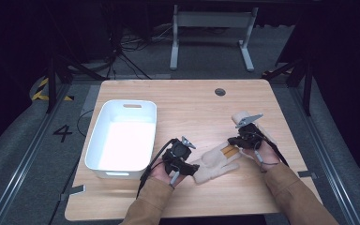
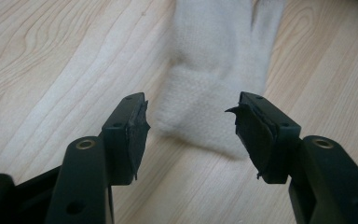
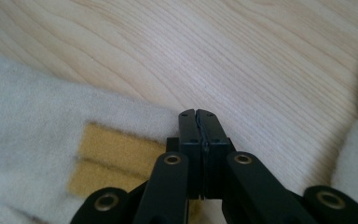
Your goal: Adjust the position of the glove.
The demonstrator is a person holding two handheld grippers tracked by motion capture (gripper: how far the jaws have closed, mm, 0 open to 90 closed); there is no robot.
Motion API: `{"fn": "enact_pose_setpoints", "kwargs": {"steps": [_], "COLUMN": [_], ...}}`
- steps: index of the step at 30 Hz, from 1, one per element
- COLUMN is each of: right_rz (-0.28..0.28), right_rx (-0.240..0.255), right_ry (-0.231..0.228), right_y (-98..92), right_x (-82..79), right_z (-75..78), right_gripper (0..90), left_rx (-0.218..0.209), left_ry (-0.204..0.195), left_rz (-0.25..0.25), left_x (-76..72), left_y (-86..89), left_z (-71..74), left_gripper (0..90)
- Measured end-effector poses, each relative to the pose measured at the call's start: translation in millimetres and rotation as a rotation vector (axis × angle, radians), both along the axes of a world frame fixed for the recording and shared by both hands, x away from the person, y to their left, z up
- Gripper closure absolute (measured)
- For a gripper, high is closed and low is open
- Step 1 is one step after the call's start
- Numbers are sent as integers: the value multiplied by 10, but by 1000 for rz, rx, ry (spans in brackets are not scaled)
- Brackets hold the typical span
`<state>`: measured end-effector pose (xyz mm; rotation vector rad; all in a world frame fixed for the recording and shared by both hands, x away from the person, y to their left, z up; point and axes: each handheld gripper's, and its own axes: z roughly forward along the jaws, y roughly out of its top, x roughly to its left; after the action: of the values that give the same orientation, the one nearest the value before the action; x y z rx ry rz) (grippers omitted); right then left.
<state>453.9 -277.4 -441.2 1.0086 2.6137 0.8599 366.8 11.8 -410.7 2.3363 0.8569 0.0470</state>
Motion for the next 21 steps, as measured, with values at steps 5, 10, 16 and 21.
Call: {"fn": "enact_pose_setpoints", "kwargs": {"steps": [5,10,16,21], "right_rz": [-2,-1,-7,2], "right_rx": [-13,-42,-50,-59], "right_ry": [5,7,8,16], "right_y": [-58,-120,-177,-190], "right_x": [-61,-152,-217,-273], "right_z": [2,-1,-9,0], "right_gripper": [895,895,895,895], "left_rx": [-9,-22,-18,-16], "left_ry": [10,20,24,15], "left_rz": [-22,-48,-60,-69], "left_x": [15,46,69,80], "left_y": [-53,-109,-154,-173], "left_z": [10,27,37,48], "left_gripper": [518,605,728,811]}}
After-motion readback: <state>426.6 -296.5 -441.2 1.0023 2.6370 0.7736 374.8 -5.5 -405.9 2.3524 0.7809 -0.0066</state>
